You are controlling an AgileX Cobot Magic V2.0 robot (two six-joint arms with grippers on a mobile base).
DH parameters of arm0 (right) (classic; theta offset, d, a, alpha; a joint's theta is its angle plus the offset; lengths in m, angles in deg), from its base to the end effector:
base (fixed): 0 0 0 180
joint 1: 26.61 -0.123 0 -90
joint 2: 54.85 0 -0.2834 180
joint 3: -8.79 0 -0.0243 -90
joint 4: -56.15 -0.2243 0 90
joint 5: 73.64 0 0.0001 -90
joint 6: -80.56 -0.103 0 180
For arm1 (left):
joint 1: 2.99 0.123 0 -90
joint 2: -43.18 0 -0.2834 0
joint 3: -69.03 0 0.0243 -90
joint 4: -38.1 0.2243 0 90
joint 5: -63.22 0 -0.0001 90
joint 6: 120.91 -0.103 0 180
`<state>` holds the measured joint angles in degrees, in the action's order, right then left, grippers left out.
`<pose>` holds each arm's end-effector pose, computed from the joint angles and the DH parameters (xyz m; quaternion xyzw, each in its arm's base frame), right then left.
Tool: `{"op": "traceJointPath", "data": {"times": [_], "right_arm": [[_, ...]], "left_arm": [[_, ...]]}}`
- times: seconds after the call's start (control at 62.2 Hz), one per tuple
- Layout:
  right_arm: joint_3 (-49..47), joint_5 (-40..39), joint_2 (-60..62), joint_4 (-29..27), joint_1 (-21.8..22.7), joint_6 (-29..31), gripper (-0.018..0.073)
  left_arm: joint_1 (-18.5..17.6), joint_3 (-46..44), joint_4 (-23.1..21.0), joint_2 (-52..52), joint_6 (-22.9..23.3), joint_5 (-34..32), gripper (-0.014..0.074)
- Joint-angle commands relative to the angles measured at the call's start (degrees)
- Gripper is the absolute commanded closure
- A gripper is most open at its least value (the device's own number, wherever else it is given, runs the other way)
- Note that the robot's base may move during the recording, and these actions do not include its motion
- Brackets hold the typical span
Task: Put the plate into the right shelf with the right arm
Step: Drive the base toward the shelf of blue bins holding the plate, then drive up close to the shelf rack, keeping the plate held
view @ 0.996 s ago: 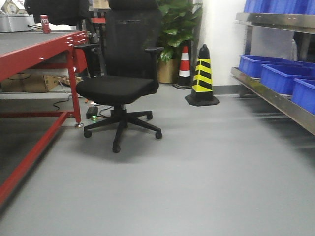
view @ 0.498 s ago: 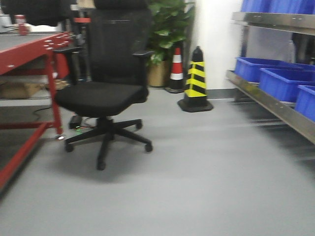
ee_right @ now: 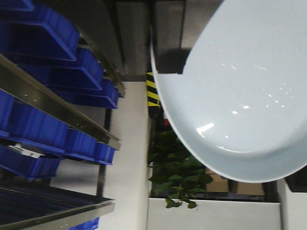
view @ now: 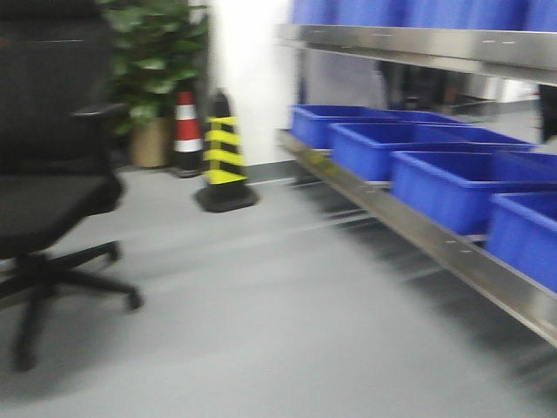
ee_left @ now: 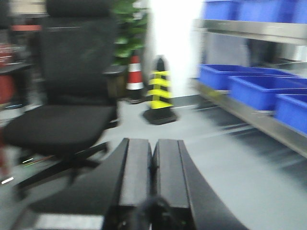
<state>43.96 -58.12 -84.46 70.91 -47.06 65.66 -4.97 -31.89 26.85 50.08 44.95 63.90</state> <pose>0.0468 0.0099 0.3987 -0.0844 0.6361 0.1189 0.7577 0.0435 -0.0018 0.2029 0.0300 0.6855 0.0050 0.7275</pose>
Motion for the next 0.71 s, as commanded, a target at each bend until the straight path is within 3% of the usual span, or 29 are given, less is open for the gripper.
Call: {"op": "traceJointPath", "data": {"times": [0.0, 0.691], "right_arm": [[-1.8, -4.8, -0.8, 0.9, 0.0, 0.3, 0.0505], [-1.8, -4.8, -0.8, 0.9, 0.0, 0.3, 0.0505]], "left_arm": [[0.0, 0.5, -0.1, -0.7, 0.1, -5.1, 0.0643], [0.0, 0.5, -0.1, -0.7, 0.1, -5.1, 0.0643]]}}
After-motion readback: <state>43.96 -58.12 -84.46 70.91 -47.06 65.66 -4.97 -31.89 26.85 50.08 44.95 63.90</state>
